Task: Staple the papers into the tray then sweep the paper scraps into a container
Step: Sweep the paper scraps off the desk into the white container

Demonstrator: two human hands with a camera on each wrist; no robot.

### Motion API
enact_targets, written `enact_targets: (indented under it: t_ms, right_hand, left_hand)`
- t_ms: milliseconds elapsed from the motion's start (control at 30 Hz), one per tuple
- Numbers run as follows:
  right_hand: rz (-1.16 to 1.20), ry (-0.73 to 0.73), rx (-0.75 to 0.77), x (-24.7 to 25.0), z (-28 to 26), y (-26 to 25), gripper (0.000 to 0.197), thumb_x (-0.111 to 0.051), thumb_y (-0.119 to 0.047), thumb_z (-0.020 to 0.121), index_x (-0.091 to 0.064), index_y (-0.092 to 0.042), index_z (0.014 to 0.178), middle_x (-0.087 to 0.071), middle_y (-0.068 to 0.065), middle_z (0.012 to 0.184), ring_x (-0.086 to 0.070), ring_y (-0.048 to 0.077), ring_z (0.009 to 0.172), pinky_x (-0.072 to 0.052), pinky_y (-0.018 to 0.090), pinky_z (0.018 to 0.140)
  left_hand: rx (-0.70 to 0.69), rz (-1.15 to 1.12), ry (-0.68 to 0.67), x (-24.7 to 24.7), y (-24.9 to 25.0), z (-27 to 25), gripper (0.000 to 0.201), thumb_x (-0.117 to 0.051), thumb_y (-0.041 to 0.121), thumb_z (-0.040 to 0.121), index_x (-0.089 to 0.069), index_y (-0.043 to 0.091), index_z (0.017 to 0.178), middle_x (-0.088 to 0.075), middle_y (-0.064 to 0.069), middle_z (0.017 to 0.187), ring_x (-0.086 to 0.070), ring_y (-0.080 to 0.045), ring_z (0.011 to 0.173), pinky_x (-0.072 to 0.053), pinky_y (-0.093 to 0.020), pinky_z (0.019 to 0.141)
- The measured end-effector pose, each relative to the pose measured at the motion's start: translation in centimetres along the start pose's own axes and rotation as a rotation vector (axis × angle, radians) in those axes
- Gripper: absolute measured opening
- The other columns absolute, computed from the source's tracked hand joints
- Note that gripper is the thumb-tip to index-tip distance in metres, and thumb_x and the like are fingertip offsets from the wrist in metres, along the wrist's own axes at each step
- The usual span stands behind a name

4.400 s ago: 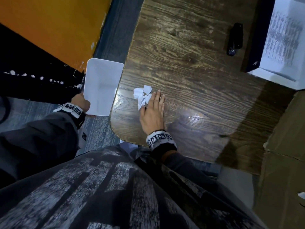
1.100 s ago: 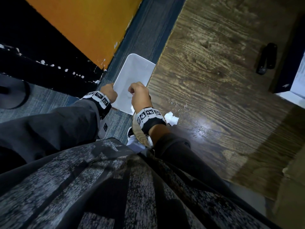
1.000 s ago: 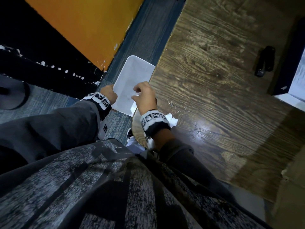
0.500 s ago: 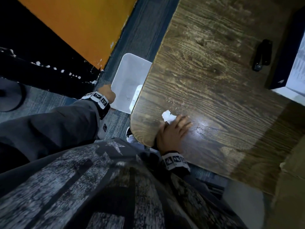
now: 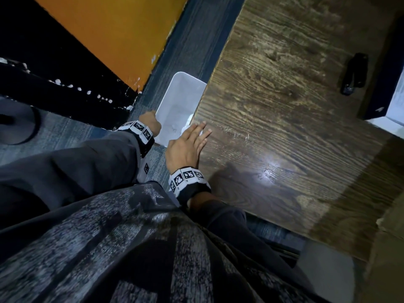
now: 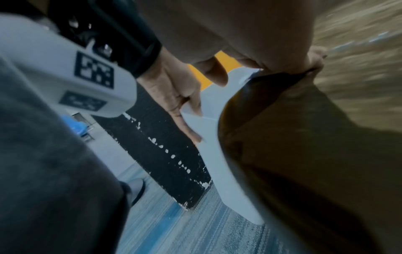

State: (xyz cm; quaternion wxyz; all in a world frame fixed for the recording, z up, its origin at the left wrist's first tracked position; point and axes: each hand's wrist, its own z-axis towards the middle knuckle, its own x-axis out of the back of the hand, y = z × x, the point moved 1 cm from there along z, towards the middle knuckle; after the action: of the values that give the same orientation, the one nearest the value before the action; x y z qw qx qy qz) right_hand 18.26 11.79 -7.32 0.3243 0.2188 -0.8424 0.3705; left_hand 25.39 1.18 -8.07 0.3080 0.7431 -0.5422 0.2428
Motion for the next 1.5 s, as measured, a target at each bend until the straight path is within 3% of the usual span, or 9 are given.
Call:
enact_targets:
  t_ms: [167,400,600,700,767,967,1200,1333,1500]
  right_hand:
    - [-0.08,-0.066,0.124,-1.5,0.7,-1.8,0.071,-0.042,0.0,0.091,0.001,0.008,0.147,0.015,0.025,0.156,0.022,0.046,0.14,0.011,0.05,0.115]
    - [-0.215,-0.117,0.156,-2.5,1.7,-2.8,0.066,-0.045,-0.001,0.094,-0.007,0.009,0.146,0.006,0.025,0.157,0.024,0.055,0.136,0.01,0.055,0.113]
    - [-0.31,-0.189,0.368,-2.4,2.1,-2.7,0.069,-0.046,-0.004,0.091,-0.007,0.009,0.146,0.002,0.026,0.157,0.011,0.04,0.146,0.003,0.047,0.121]
    - [-0.309,-0.202,0.392,-1.9,3.1,-2.9,0.053,-0.048,0.004,0.088,-0.034,0.008,0.138,-0.029,0.026,0.15,-0.014,0.039,0.144,-0.013,0.043,0.12]
    - [-0.334,-0.164,0.438,-1.3,3.6,-2.8,0.036,-0.05,0.01,0.08,-0.057,0.002,0.115,-0.054,0.02,0.126,-0.039,0.034,0.128,-0.034,0.037,0.108]
    - [-0.261,-0.132,0.394,0.6,4.2,-3.3,0.022,-0.049,0.014,0.081,-0.057,0.006,0.101,-0.051,0.023,0.114,-0.06,0.038,0.099,-0.049,0.041,0.08]
    - [-0.352,-0.095,0.443,1.4,4.5,-3.6,0.022,-0.049,0.008,0.084,-0.06,0.002,0.103,-0.056,0.018,0.113,-0.057,0.035,0.105,-0.046,0.041,0.083]
    - [-0.238,-0.144,0.523,1.6,4.5,-2.9,0.035,-0.048,0.009,0.082,-0.062,-0.001,0.113,-0.05,0.015,0.133,-0.042,0.032,0.124,-0.036,0.037,0.101]
    - [0.04,0.203,0.457,5.7,3.1,1.2,0.03,-0.049,-0.011,0.081,-0.068,-0.003,0.102,-0.058,0.017,0.125,-0.052,0.033,0.116,-0.045,0.041,0.1]
  left_hand:
    - [-0.019,-0.008,-0.003,-0.1,-0.1,-0.1,0.039,-0.044,0.0,0.089,-0.055,0.001,0.126,-0.059,-0.024,0.127,-0.057,-0.038,0.116,-0.046,-0.04,0.093]
    - [-0.023,-0.09,-0.016,-0.2,-0.8,0.0,0.046,-0.045,0.0,0.087,-0.052,0.009,0.131,-0.06,-0.018,0.129,-0.058,-0.033,0.117,-0.048,-0.035,0.093]
    - [-0.027,-0.14,-0.056,0.1,-1.0,-0.3,0.044,-0.055,0.02,0.088,-0.051,0.008,0.131,-0.063,-0.019,0.125,-0.064,-0.035,0.108,-0.055,-0.04,0.086]
    - [-0.024,-0.148,-0.023,0.2,-1.1,-0.4,0.04,-0.054,0.011,0.089,-0.055,0.006,0.128,-0.062,-0.02,0.125,-0.061,-0.034,0.112,-0.05,-0.037,0.09]
    - [-0.018,-0.134,0.006,0.2,-1.3,-0.2,0.038,-0.049,0.003,0.089,-0.056,0.005,0.127,-0.061,-0.02,0.127,-0.058,-0.034,0.116,-0.046,-0.036,0.093]
    - [-0.007,-0.119,-0.004,0.4,-1.6,-0.1,0.044,-0.041,-0.001,0.088,-0.054,0.006,0.129,-0.06,-0.021,0.128,-0.057,-0.035,0.117,-0.046,-0.038,0.093]
    - [-0.015,-0.084,-0.027,0.9,-1.3,-0.1,0.045,-0.041,0.0,0.088,-0.054,0.006,0.13,-0.059,-0.023,0.129,-0.056,-0.036,0.118,-0.045,-0.039,0.094]
    - [-0.01,-0.073,-0.001,0.8,-1.1,-0.1,0.045,-0.038,-0.004,0.089,-0.054,0.005,0.13,-0.058,-0.024,0.129,-0.055,-0.037,0.119,-0.044,-0.039,0.095]
    - [-0.02,-0.053,-0.018,1.0,-1.2,0.1,0.051,-0.036,-0.006,0.088,-0.048,0.008,0.136,-0.055,-0.022,0.133,-0.053,-0.037,0.122,-0.043,-0.041,0.098]
